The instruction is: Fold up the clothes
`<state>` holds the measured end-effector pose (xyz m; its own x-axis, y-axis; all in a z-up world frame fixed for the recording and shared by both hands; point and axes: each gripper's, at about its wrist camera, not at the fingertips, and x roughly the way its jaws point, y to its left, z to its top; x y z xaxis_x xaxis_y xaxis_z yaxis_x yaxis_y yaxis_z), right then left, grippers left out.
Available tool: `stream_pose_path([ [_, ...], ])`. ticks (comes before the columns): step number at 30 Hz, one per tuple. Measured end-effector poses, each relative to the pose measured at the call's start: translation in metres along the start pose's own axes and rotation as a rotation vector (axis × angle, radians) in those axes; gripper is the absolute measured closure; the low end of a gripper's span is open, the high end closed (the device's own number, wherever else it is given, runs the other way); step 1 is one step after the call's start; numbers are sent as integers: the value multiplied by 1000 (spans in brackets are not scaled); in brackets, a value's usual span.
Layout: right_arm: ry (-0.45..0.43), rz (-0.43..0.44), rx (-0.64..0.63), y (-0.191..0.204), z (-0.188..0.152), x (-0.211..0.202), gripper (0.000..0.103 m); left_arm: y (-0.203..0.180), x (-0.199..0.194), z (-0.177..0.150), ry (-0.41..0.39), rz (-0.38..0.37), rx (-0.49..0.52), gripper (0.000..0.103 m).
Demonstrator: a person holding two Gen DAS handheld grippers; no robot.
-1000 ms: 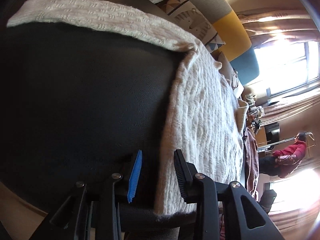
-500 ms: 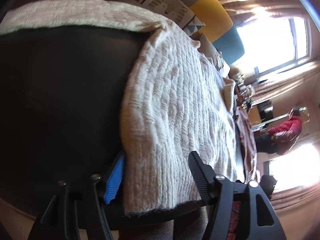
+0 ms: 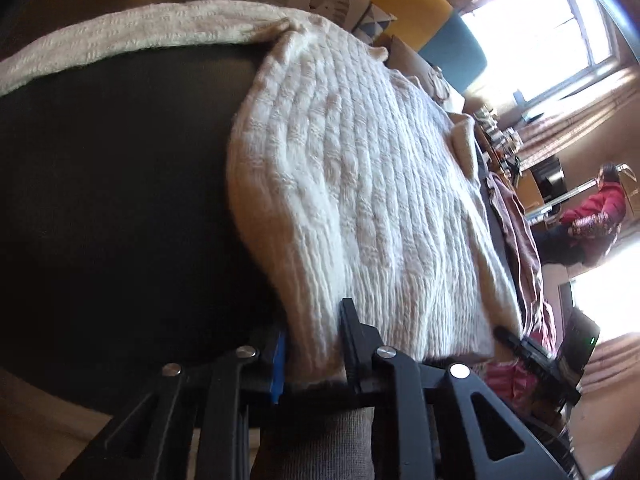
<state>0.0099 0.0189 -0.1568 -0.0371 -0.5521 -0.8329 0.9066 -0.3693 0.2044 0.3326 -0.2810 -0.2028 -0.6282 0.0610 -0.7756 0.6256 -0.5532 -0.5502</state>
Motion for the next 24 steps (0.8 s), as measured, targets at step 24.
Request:
stream_pose_path([
  [24, -110, -189, -53, 31, 32, 2, 51, -64, -24, 7, -112, 406, 324, 72],
])
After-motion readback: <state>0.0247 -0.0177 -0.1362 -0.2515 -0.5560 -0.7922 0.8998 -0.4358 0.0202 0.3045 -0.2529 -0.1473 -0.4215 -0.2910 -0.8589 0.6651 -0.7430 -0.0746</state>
